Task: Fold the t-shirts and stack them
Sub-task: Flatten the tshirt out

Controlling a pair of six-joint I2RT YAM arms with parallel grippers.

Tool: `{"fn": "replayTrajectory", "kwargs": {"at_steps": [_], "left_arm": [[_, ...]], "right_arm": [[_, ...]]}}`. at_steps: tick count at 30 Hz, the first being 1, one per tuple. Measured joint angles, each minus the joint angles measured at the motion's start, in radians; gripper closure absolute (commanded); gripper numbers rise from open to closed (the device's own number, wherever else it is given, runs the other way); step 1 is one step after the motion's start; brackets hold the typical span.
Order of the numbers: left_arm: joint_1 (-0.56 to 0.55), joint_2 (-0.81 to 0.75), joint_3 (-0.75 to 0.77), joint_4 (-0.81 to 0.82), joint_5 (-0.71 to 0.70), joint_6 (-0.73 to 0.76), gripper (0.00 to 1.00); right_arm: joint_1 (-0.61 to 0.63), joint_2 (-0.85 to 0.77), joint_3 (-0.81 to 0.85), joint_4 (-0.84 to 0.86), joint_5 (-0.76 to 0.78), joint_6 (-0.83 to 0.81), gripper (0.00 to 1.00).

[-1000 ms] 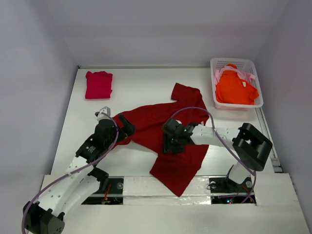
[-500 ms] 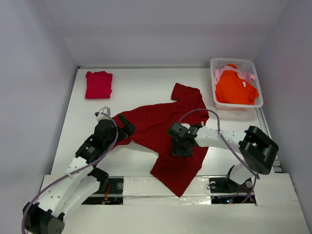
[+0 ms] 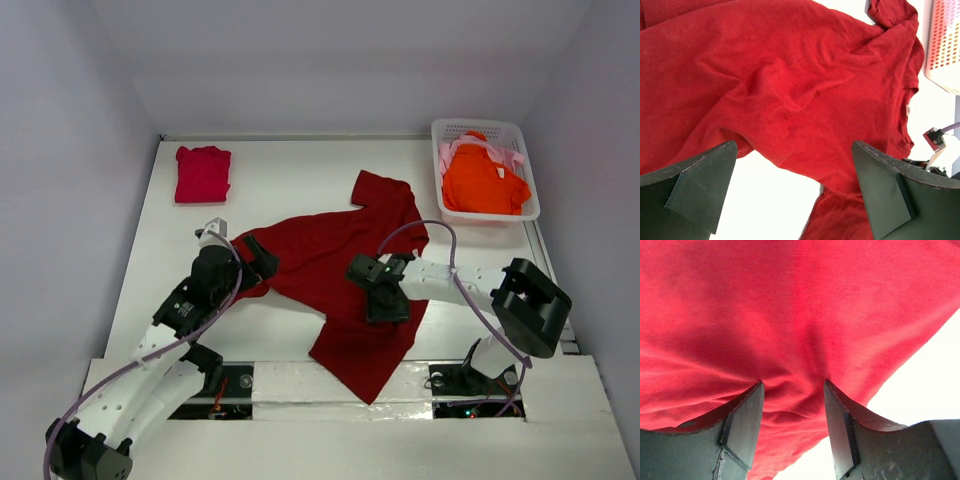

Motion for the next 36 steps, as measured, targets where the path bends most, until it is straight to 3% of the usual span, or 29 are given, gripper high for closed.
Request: {"fn": "replayTrajectory", "kwargs": {"at_steps": [9, 32, 36], "left_arm": [[0.000, 0.023, 0.000, 0.023, 0.026, 0.013, 0.01], [0.000, 0.062, 0.009, 0.076, 0.020, 0.051, 0.01], [0.000, 0.100, 0.014, 0.096, 0.020, 0.060, 0.01]], "right_arm": [[0.000, 0.015, 0.066, -0.115, 0.111, 0.029, 0.44], [0.000, 0.163, 0.150, -0.040, 0.129, -0.039, 0.46], [0.000, 0.163, 0.150, -0.039, 0.130, -0.023, 0.52]]}}
